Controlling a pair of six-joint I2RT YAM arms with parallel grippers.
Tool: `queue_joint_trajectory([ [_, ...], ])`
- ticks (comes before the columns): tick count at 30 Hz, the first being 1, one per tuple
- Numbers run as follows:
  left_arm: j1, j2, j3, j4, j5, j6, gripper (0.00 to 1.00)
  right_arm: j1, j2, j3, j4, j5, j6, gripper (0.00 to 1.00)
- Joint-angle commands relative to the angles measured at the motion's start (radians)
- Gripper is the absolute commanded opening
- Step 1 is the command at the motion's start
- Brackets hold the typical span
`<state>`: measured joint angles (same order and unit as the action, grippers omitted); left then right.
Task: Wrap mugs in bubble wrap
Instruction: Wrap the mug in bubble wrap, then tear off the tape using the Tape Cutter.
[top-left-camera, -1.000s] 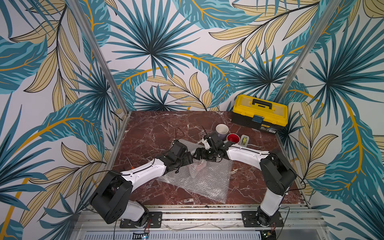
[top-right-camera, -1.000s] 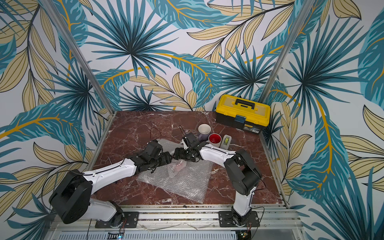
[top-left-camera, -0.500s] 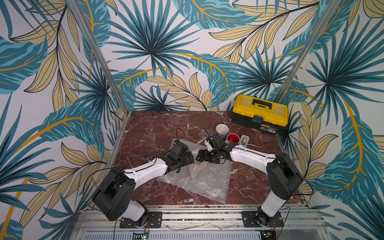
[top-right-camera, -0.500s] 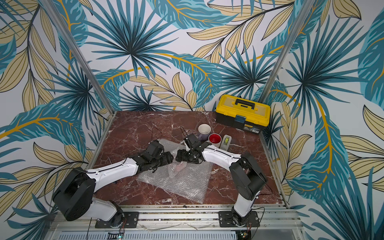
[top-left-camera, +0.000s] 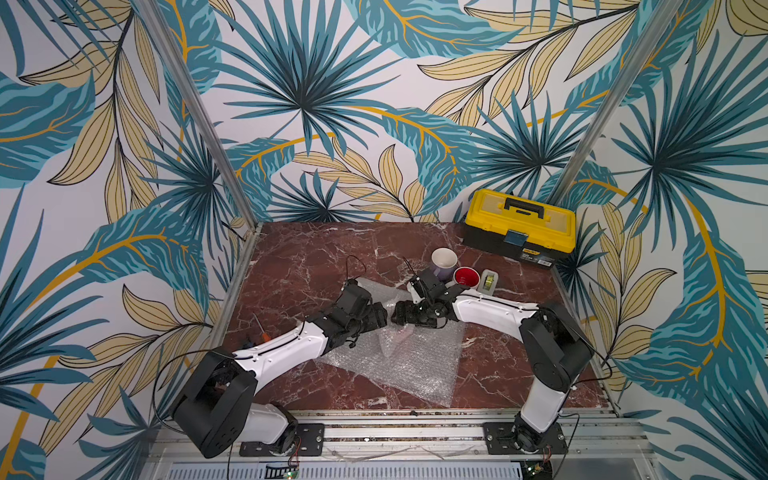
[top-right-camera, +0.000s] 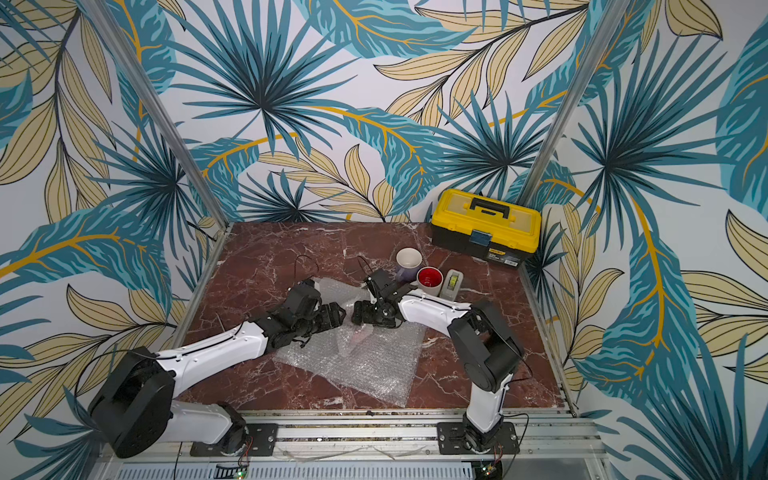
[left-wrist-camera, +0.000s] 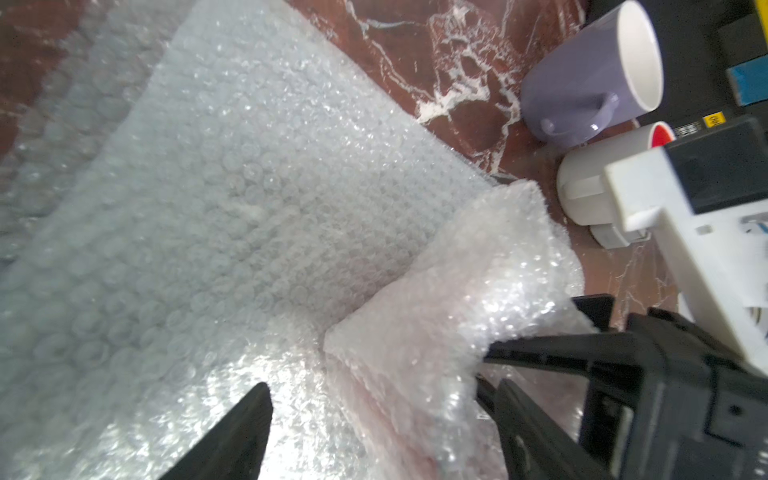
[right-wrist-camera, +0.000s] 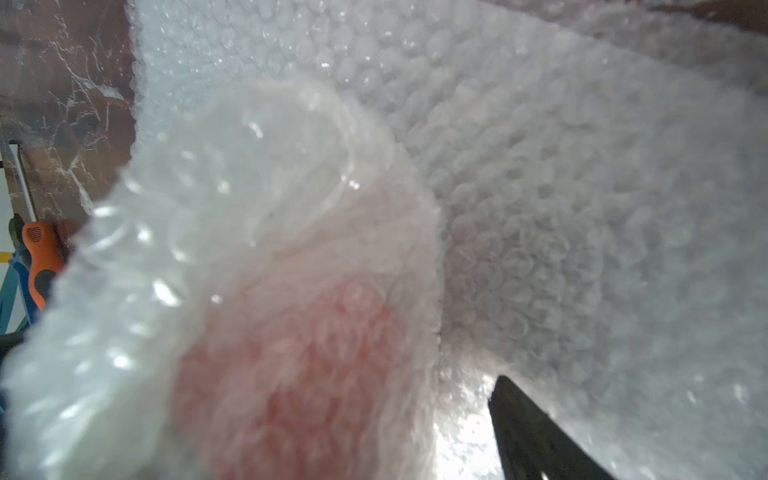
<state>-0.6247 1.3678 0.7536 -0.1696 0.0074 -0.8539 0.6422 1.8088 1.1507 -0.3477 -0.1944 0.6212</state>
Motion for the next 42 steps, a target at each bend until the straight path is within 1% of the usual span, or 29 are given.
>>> queue_joint_trajectory([
  [1,0.003,-0.013,-0.012,0.041,-0.011,0.015,0.87,0.003,0.05,-0.032,-0.085,0.035,0.005,0.84],
  [7,0.003,0.067,0.013,0.039,-0.057,-0.021,0.87,0.005,0.044,-0.037,-0.081,0.018,0.003,0.84],
  [11,0.003,0.117,0.002,0.038,-0.058,-0.041,0.83,0.004,0.015,-0.05,-0.071,0.01,0.002,0.84],
  [12,0.003,0.121,-0.006,0.04,-0.09,-0.046,0.82,0.004,0.004,-0.052,-0.07,0.008,0.0,0.84],
  [16,0.003,0.123,-0.032,0.04,-0.093,-0.043,0.75,0.005,-0.061,-0.075,-0.043,-0.008,-0.016,0.84],
  [19,0.003,0.116,-0.04,0.041,-0.086,-0.025,0.7,0.002,-0.156,-0.124,0.028,-0.005,-0.036,0.84],
  [22,0.003,0.105,-0.045,0.044,-0.072,0.002,0.69,0.002,-0.275,-0.185,0.091,0.067,-0.05,0.84],
  [24,0.003,0.097,-0.049,0.044,-0.072,0.017,0.69,0.0,-0.357,-0.232,0.12,0.158,-0.044,0.84],
  [25,0.003,0.094,-0.052,0.044,-0.072,0.021,0.69,-0.002,-0.399,-0.258,0.121,0.225,-0.036,0.84],
  [26,0.003,0.092,-0.054,0.045,-0.072,0.022,0.69,-0.003,-0.441,-0.286,0.16,0.288,-0.037,0.84],
  [28,0.003,0.093,-0.057,0.045,-0.072,0.021,0.69,-0.013,-0.51,-0.335,0.179,0.387,-0.041,0.84],
  [29,0.003,0.096,-0.057,0.044,-0.042,0.019,0.69,-0.026,-0.539,-0.354,0.176,0.418,-0.047,0.84],
  [32,0.002,0.108,-0.053,0.045,-0.04,0.021,0.69,-0.088,-0.596,-0.381,0.122,0.469,-0.076,0.84],
  [34,0.001,0.115,-0.049,0.044,-0.037,0.024,0.69,-0.148,-0.62,-0.38,0.051,0.47,-0.08,0.84],
  [36,0.0,0.123,-0.043,0.045,-0.034,0.028,0.69,-0.236,-0.633,-0.371,0.006,0.401,-0.079,0.83],
  [38,-0.001,0.126,-0.038,0.044,-0.028,0.031,0.69,-0.331,-0.631,-0.365,-0.005,0.323,-0.08,0.75],
  [39,-0.001,0.128,-0.036,0.044,-0.026,0.033,0.69,-0.375,-0.622,-0.364,-0.001,0.283,-0.084,0.73],
  [42,-0.003,0.132,-0.031,0.044,-0.022,0.034,0.69,-0.529,-0.546,-0.353,0.046,0.112,-0.072,0.68],
])
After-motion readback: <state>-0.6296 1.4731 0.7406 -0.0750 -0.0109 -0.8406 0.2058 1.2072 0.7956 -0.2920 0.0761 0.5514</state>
